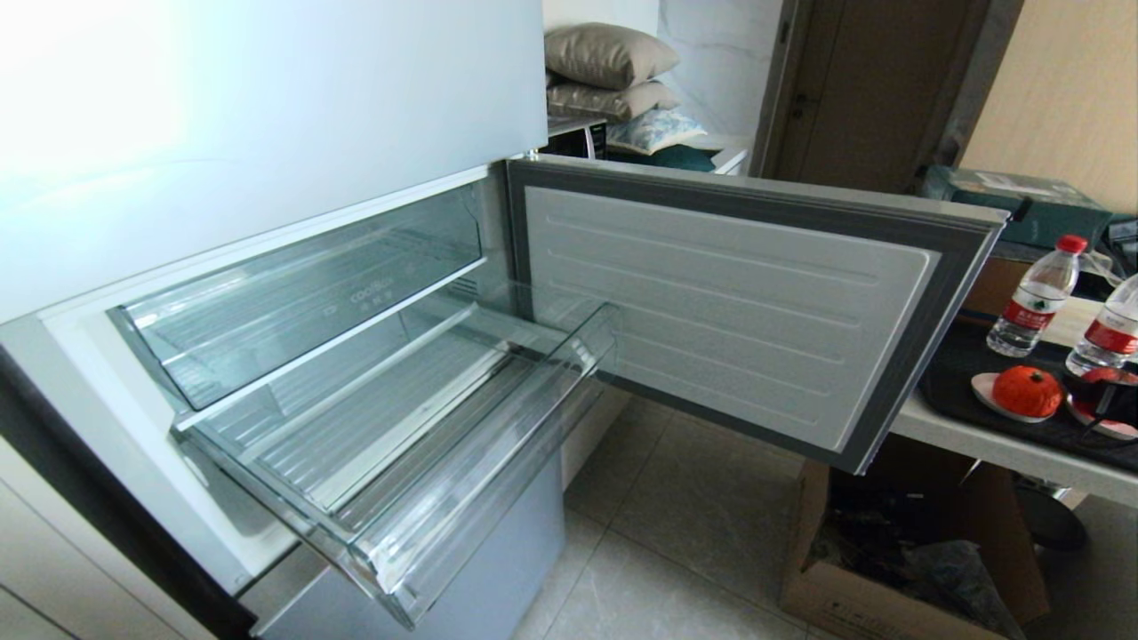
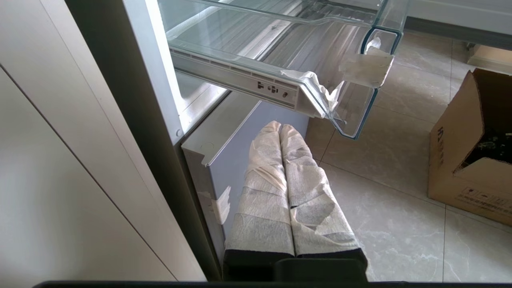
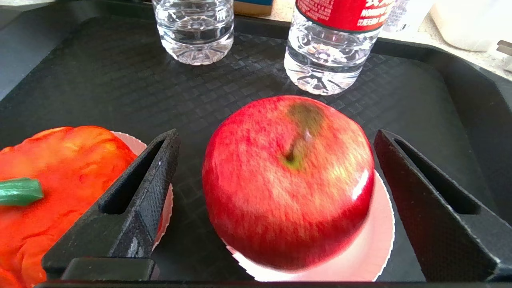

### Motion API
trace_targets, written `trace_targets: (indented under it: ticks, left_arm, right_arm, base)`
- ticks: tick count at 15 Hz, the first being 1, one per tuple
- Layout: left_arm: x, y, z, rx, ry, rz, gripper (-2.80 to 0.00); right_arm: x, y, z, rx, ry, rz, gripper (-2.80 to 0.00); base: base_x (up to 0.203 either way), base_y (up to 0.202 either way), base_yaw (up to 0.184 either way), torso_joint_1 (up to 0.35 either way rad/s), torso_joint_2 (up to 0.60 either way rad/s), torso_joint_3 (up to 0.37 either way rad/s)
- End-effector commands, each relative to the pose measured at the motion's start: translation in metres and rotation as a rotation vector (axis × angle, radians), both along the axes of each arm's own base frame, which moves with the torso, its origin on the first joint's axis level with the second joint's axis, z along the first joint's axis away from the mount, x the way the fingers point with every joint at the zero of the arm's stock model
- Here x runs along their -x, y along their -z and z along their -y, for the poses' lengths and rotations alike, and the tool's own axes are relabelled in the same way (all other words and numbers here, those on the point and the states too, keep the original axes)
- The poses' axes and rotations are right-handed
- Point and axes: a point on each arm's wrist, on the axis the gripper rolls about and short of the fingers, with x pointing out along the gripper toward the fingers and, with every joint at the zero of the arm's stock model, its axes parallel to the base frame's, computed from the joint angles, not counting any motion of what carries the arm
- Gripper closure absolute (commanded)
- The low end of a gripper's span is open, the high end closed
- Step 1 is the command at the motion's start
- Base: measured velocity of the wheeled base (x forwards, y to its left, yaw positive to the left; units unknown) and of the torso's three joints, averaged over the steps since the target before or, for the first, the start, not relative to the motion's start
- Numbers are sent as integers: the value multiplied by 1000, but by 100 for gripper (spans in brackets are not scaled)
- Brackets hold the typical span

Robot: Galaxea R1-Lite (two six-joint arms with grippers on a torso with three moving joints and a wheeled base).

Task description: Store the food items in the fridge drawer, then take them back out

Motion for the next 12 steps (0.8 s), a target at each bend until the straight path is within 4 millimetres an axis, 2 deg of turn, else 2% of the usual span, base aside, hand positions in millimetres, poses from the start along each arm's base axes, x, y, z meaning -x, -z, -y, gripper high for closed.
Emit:
trace_targets:
  ticks: [1, 12]
  left_arm:
    - [0, 0, 0, 0, 0, -2, 0]
    - [0, 0, 0, 0, 0, 0, 0]
  right_arm:
    - [0, -1, 0, 5, -2, 4, -280]
    - [-1, 6, 2, -5, 0, -5, -280]
  base:
    - [0, 0, 0, 0, 0, 0]
    - [0, 0, 0, 0, 0, 0]
